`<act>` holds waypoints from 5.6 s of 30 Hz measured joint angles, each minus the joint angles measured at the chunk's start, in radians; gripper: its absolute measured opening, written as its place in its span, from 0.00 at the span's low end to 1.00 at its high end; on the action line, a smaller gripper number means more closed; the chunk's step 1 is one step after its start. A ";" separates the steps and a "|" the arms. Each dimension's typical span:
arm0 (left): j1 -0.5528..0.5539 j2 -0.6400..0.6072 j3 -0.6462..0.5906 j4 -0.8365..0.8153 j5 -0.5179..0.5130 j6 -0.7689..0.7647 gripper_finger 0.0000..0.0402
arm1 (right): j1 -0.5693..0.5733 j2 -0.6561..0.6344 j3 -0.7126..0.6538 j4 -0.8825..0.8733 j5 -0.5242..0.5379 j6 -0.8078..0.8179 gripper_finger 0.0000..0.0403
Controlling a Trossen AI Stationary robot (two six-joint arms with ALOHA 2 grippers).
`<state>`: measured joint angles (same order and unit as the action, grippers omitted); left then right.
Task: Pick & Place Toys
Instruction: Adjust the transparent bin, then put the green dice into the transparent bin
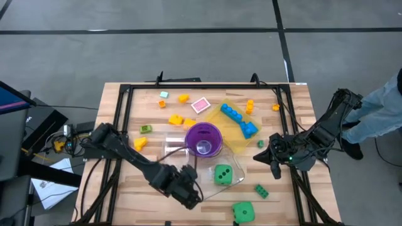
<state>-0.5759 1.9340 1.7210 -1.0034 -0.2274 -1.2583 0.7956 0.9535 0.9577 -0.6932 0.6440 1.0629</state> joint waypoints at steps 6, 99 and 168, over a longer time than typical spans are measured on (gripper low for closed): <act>-0.053 0.013 0.000 0.094 0.035 0.002 0.00 | 0.009 0.000 0.000 -0.012 -0.017 0.011 0.00; -0.212 -0.727 0.000 -0.239 -0.436 0.658 0.00 | 0.024 1.079 0.940 -0.522 -0.622 1.144 0.66; -0.207 -0.728 0.000 -0.229 -0.434 0.648 0.00 | -0.005 1.076 0.690 -0.351 -0.729 1.144 0.92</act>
<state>-0.7834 1.2057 1.7206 -1.2327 -0.6617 -0.6099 0.7906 2.0294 1.6480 -1.0440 -0.0853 2.2074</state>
